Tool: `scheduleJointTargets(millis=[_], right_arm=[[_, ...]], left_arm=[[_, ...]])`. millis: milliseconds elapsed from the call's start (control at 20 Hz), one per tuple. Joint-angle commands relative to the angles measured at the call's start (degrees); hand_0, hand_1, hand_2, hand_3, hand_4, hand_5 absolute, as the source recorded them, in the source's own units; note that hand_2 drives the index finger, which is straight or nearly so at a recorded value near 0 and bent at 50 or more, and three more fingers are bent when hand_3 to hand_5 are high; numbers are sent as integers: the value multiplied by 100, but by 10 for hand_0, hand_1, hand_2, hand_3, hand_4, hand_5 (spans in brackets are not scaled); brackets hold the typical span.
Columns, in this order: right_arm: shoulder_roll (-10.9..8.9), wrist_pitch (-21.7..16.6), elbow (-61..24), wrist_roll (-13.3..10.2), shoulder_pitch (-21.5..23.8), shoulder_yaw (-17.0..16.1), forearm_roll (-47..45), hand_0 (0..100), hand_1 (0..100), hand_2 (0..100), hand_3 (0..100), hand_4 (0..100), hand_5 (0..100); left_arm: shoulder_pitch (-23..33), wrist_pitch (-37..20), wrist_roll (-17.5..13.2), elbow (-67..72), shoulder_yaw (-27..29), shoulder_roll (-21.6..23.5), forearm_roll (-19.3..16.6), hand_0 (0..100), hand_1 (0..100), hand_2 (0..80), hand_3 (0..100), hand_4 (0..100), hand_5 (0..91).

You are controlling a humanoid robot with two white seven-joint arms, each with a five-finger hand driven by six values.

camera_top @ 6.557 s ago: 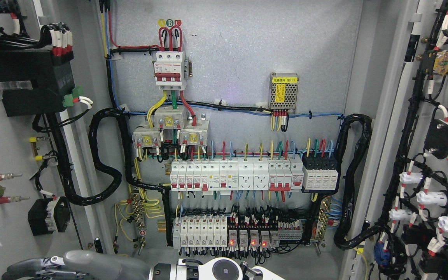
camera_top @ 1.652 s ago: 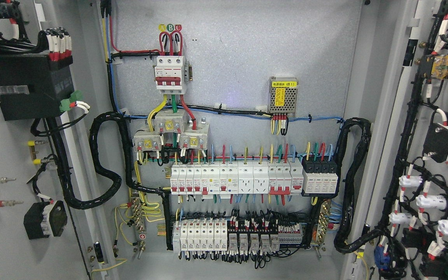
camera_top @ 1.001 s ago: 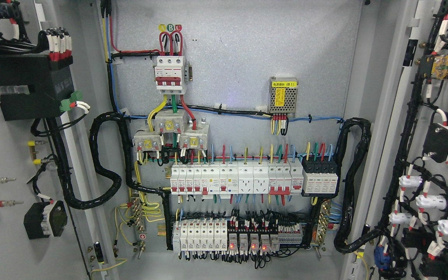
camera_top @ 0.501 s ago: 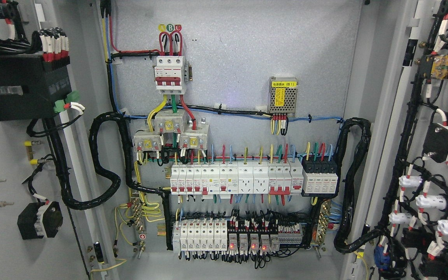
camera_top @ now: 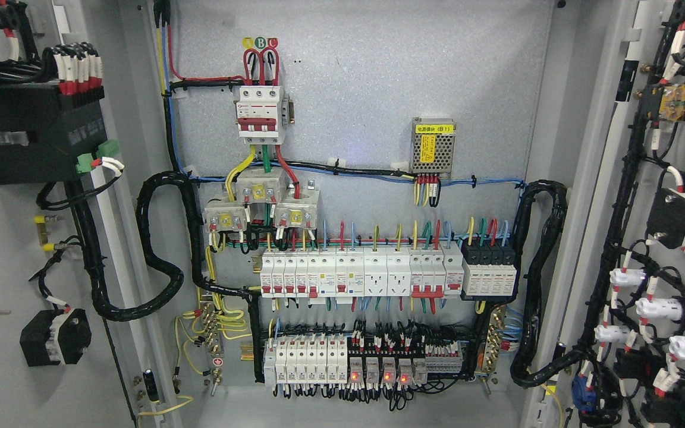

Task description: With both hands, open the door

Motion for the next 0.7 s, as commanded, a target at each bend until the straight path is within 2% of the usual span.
scheduleJointTargets(millis=[0, 400, 501, 651], right_arm=[[-223, -4, -17, 11, 51, -283, -265, 218, 0, 0, 0, 0, 0], [-451, -127, -8, 20, 209, -336, -335, 218, 0, 0, 0, 0, 0], [-460, -127, 1, 29, 218, -345, -458, 218, 0, 0, 0, 0, 0], [-486, -127, 89, 38, 227, -354, -485, 218, 0, 0, 0, 0, 0]], left_arm=[[45, 2, -77, 213, 577, -61, 22, 288, 0, 27, 28, 35, 0], [45, 72, -209, 556, 1096, -209, 31, 288, 0, 27, 28, 35, 0], [19, 404, -209, 617, 1350, -280, 57, 288, 0, 27, 27, 35, 0], [-34, 792, -209, 670, 1650, -298, 364, 288, 0, 27, 27, 35, 0]])
